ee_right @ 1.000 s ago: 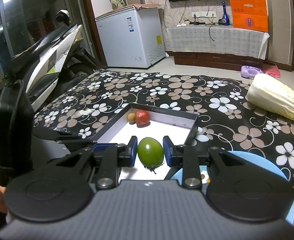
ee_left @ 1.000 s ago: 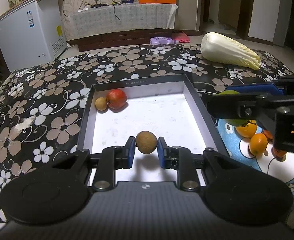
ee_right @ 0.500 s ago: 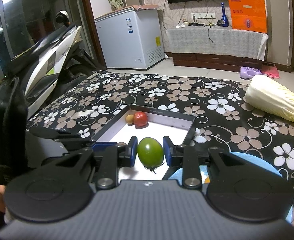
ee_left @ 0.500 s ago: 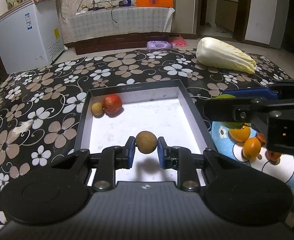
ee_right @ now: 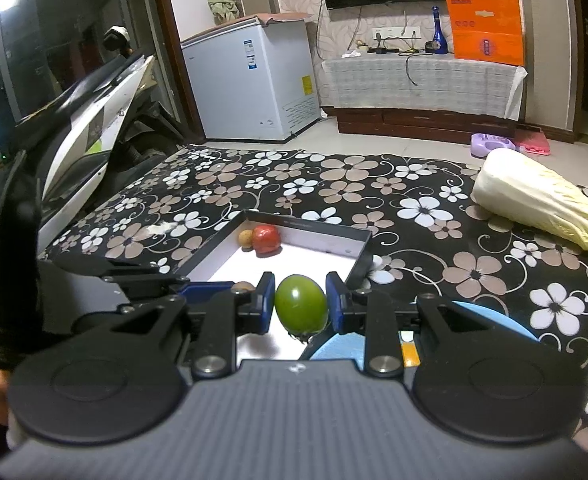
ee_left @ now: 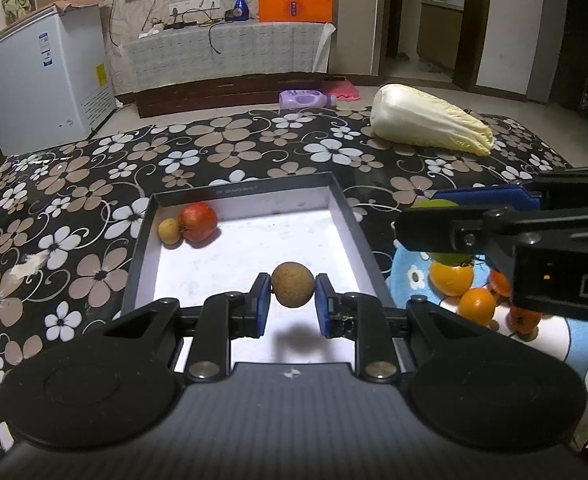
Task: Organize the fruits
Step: 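Carry the brown fruit and green lime in both tools over the blue plate, then lower the brown fruit onto the plate and open the left tool while the right tool holds the lime, then lower the green lime onto the plate and open the right tool, then move the open right tool back to the small yellow fruit in the tray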
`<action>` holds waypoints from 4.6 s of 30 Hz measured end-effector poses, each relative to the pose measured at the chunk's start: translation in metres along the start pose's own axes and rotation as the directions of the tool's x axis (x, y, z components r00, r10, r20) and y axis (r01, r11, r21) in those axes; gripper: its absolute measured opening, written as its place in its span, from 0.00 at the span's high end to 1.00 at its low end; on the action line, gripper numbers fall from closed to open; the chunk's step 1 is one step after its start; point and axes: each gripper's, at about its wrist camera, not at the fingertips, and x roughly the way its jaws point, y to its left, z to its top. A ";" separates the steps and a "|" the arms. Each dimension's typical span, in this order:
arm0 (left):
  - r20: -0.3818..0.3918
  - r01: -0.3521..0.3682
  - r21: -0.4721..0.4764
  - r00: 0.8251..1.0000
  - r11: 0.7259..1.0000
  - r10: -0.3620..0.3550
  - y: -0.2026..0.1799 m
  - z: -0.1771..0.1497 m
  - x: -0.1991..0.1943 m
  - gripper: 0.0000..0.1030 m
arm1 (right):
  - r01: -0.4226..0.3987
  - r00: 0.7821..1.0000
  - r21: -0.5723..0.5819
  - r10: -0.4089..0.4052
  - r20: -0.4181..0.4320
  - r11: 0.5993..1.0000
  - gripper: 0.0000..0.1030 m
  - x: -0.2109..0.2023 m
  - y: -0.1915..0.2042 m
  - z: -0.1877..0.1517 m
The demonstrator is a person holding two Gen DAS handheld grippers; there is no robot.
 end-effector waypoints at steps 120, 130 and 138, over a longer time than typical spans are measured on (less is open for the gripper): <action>0.018 0.011 -0.091 1.000 0.996 -0.009 0.056 -0.014 -0.008 0.60 | 0.017 1.000 -0.045 -0.018 -0.009 0.999 0.60 0.073 0.023 0.014; 0.006 0.005 -0.078 1.000 0.997 -0.005 0.070 -0.020 -0.007 0.60 | -0.021 0.993 -0.088 0.011 -0.113 0.996 0.61 0.128 0.052 0.018; 0.003 0.008 -0.089 1.000 0.996 -0.007 0.080 -0.022 -0.009 0.60 | 0.007 0.987 -0.085 -0.020 -0.158 0.996 0.61 0.163 0.050 0.028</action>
